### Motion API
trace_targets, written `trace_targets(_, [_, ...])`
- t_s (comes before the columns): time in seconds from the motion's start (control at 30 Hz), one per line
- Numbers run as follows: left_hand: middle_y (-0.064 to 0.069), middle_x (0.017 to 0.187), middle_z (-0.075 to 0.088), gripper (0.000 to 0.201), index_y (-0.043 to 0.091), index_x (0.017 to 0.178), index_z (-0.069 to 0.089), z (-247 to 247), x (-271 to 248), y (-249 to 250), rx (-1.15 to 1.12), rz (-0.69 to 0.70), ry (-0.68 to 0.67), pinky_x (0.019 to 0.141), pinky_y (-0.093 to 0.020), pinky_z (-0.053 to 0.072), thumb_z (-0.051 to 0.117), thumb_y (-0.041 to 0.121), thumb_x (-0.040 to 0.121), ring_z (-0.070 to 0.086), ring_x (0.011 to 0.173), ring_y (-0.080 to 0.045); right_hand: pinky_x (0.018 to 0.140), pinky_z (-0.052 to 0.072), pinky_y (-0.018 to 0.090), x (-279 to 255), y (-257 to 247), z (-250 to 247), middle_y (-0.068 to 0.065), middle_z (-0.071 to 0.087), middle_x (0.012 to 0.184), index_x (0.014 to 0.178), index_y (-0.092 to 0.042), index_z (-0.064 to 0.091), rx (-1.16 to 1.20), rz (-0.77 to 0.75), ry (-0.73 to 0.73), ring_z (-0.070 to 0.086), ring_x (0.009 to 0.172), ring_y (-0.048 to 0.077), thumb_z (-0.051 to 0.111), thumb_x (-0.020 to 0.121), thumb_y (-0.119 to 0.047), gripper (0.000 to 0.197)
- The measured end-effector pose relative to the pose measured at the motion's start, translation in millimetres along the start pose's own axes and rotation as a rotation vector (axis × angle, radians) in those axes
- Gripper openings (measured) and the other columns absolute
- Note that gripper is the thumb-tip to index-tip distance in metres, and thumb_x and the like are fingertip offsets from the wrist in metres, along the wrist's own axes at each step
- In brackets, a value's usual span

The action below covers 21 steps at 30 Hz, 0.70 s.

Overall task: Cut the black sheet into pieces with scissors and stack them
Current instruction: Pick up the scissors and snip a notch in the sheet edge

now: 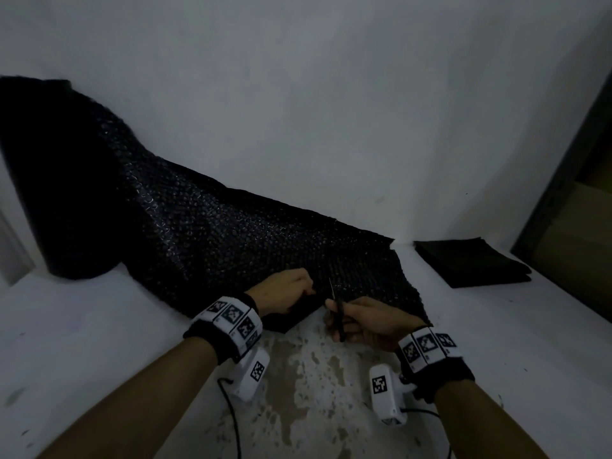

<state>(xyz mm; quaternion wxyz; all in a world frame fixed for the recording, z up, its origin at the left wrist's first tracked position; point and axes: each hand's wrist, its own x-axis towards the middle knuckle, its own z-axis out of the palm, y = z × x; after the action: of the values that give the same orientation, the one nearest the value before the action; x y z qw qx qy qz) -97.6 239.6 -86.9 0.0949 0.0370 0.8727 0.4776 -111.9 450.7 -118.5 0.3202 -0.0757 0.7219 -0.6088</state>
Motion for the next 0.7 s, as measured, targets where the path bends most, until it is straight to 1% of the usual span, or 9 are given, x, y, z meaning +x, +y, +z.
trace_targets(0.07, [0.001, 0.095, 0.067, 0.012, 0.020, 0.095, 0.065, -7.2, 7.4, 1.0, 0.333, 0.121, 0.068, 0.066, -0.016, 0.045, 0.054, 0.024, 0.099, 0.062, 0.085, -0.015, 0.090, 0.050, 0.039, -0.5, 1.6, -1.5, 0.021, 0.069, 0.101, 0.098, -0.001, 0.072, 0.005, -0.002, -0.006, 0.067, 0.080, 0.024, 0.076, 0.079, -0.049, 0.052])
trace_targets(0.1, [-0.001, 0.106, 0.068, 0.014, 0.020, 0.106, 0.066, -8.9, 10.7, 1.5, 0.459, 0.143, 0.048, 0.074, -0.016, 0.045, 0.059, 0.027, 0.097, 0.063, 0.097, -0.018, 0.088, 0.051, 0.038, -1.4, 1.3, -1.3, 0.021, 0.070, 0.100, 0.097, -0.002, 0.073, 0.006, -0.002, -0.006, 0.067, 0.080, 0.023, 0.075, 0.079, -0.050, 0.051])
trace_targets(0.13, [-0.002, 0.120, 0.065, 0.027, 0.023, 0.120, 0.063, -8.5, 15.4, 0.6, 0.563, 0.141, 0.008, 0.085, -0.019, 0.046, 0.062, 0.032, 0.094, 0.061, 0.109, -0.020, 0.085, 0.052, 0.036, -2.0, 1.0, -1.1, 0.020, 0.070, 0.100, 0.096, -0.002, 0.073, 0.011, -0.001, -0.005, 0.067, 0.080, 0.023, 0.075, 0.079, -0.050, 0.050])
trace_targets(0.2, [-0.001, 0.149, 0.048, 0.061, 0.031, 0.147, 0.044, -4.2, 21.3, 0.6, 0.697, 0.087, -0.132, 0.108, -0.027, 0.038, 0.064, 0.047, 0.092, 0.047, 0.133, -0.023, 0.081, 0.054, 0.033, -2.6, 0.5, -1.1, 0.018, 0.070, 0.099, 0.101, 0.001, 0.073, 0.033, 0.010, -0.005, 0.068, 0.080, 0.022, 0.074, 0.081, -0.049, 0.053])
trace_targets(0.27, [0.002, 0.163, 0.025, 0.078, 0.035, 0.157, 0.023, -1.5, 24.5, 3.1, 0.792, 0.025, -0.251, 0.117, -0.030, 0.025, 0.058, 0.060, 0.091, 0.029, 0.146, -0.023, 0.080, 0.056, 0.033, -2.5, -0.9, -0.9, 0.019, 0.072, 0.098, 0.110, 0.003, 0.072, 0.039, 0.023, -0.007, 0.069, 0.082, 0.022, 0.074, 0.082, -0.049, 0.058])
trace_targets(0.33, [0.003, 0.165, 0.015, 0.080, 0.037, 0.158, 0.015, -0.7, 27.4, 3.3, 0.836, -0.002, -0.293, 0.118, -0.031, 0.022, 0.053, 0.063, 0.092, 0.023, 0.149, -0.023, 0.086, 0.057, 0.037, -0.7, -1.5, -1.7, 0.022, 0.072, 0.101, 0.113, 0.004, 0.071, 0.037, 0.030, -0.001, 0.069, 0.084, 0.024, 0.075, 0.080, -0.050, 0.063])
trace_targets(0.47, [0.003, 0.165, 0.015, 0.081, 0.038, 0.157, 0.015, 0.7, 26.2, 1.3, 0.849, -0.008, -0.293, 0.119, -0.033, 0.025, 0.054, 0.065, 0.091, 0.025, 0.148, -0.024, 0.100, 0.049, 0.046, 2.5, -0.6, -3.3, 0.025, 0.070, 0.104, 0.115, 0.008, 0.069, 0.006, 0.042, -0.003, 0.066, 0.088, 0.029, 0.075, 0.081, -0.049, 0.067])
trace_targets(0.6, [0.002, 0.165, 0.018, 0.083, 0.038, 0.157, 0.017, 2.5, 26.6, -0.2, 0.850, 0.011, -0.262, 0.118, -0.033, 0.027, 0.055, 0.066, 0.089, 0.028, 0.147, -0.024, 0.094, 0.047, 0.043, 4.5, 2.6, -5.2, 0.017, 0.073, 0.091, 0.109, 0.005, 0.072, -0.044, 0.022, -0.017, 0.064, 0.085, 0.026, 0.080, 0.071, -0.058, 0.074])
trace_targets(0.7, [0.003, 0.165, 0.018, 0.084, 0.039, 0.157, 0.018, 2.4, 26.7, -1.6, 0.856, 0.015, -0.259, 0.118, -0.032, 0.027, 0.056, 0.067, 0.088, 0.028, 0.147, -0.023, 0.089, 0.043, 0.040, 4.4, 3.0, -3.4, 0.009, 0.071, 0.077, 0.101, 0.002, 0.075, -0.043, 0.011, -0.025, 0.063, 0.075, 0.019, 0.080, 0.069, -0.056, 0.066])
